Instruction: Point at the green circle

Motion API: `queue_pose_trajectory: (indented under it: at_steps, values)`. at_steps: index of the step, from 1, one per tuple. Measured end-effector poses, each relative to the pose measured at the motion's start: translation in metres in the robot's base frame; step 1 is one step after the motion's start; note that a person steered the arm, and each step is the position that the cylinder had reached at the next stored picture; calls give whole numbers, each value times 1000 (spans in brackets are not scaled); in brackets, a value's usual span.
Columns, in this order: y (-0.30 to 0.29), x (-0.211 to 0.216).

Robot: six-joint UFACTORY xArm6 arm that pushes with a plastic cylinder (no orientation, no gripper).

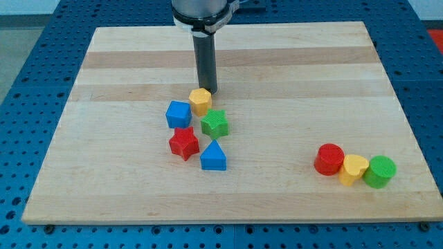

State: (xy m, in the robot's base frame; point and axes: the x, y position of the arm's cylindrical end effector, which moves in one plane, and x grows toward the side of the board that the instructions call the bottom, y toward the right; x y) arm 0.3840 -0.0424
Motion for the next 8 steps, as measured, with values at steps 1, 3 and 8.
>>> queue_pose_trajectory:
  at_steps: [1,3,8]
  values:
    - [24,-13]
    - [140,3]
    - [314,199]
